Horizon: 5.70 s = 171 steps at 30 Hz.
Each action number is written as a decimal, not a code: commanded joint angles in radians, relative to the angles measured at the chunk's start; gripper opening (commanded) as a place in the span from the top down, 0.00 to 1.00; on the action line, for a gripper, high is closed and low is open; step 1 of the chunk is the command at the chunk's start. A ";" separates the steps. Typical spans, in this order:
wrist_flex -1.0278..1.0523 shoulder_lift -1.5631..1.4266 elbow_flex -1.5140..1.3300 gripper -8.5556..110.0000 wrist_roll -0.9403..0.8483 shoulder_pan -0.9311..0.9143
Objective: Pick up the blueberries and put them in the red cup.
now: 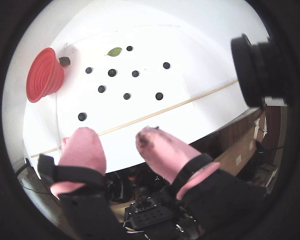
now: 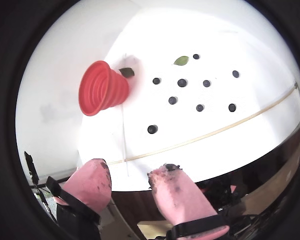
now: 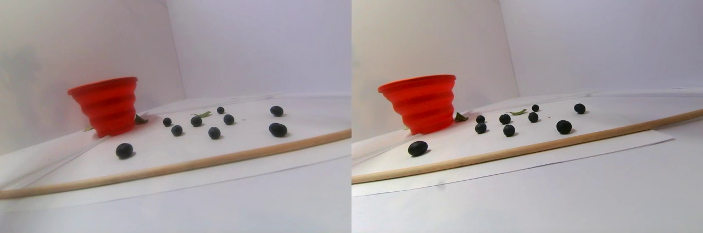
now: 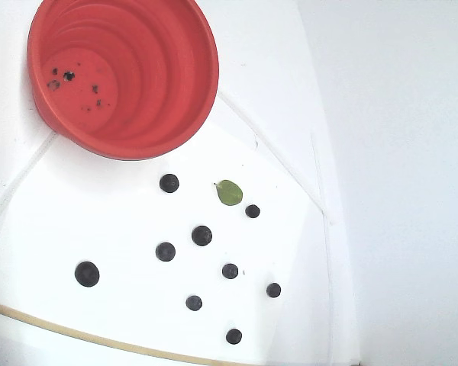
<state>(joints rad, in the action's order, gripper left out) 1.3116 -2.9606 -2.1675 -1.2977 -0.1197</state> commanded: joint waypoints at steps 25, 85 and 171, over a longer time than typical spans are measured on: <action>-0.351 0.348 -0.109 0.80 -0.285 -0.028; -0.908 0.956 -0.221 0.80 -0.571 -0.117; -1.359 1.450 -0.210 0.83 -0.712 -0.172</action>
<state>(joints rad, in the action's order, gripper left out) -0.0322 -1.4895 -2.3869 -2.0034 -0.2961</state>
